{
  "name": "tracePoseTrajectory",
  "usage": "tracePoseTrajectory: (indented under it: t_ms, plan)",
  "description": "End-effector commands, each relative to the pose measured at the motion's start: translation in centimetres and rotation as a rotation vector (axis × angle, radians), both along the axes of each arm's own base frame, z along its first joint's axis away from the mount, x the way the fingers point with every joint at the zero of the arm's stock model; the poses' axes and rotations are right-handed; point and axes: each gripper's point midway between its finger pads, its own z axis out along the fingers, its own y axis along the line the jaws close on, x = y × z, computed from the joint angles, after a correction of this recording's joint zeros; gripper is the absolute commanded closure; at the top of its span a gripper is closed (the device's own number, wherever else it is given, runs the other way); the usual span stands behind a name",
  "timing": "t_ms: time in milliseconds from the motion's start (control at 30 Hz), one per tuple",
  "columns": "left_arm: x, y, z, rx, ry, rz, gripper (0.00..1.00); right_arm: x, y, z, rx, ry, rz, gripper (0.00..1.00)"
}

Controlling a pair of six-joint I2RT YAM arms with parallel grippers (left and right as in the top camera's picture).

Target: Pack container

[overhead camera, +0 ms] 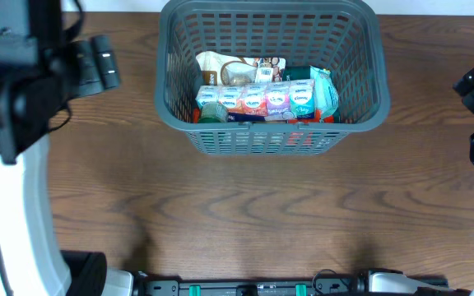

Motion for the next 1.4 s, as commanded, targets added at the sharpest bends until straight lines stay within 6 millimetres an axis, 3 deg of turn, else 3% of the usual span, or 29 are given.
tracePoseTrajectory:
  t_ms: [0,833,1067,1233,1367]
  plan:
    - [-1.8,1.4,0.8,-0.001,-0.017,0.068,0.01,-0.3,-0.3,0.1,0.001,-0.007,-0.021,0.01]
    - [-2.3,1.8,1.3,0.016,-0.032,0.074,0.01,-0.3,-0.3,0.1,0.001,-0.007,-0.021,0.01]
    - [-6.0,2.0,4.8,0.006,-0.176,0.074,0.01,-0.3,-0.3,0.1,0.001,-0.007,-0.021,0.01]
    - [-10.4,2.3,8.6,-0.013,-0.373,0.076,0.01,-0.3,-0.3,0.1,0.001,-0.007,-0.02,0.01]
    - [-13.8,2.6,10.5,-0.025,-0.516,0.079,0.01,-0.3,-0.3,0.1,0.001,-0.007,-0.021,0.01]
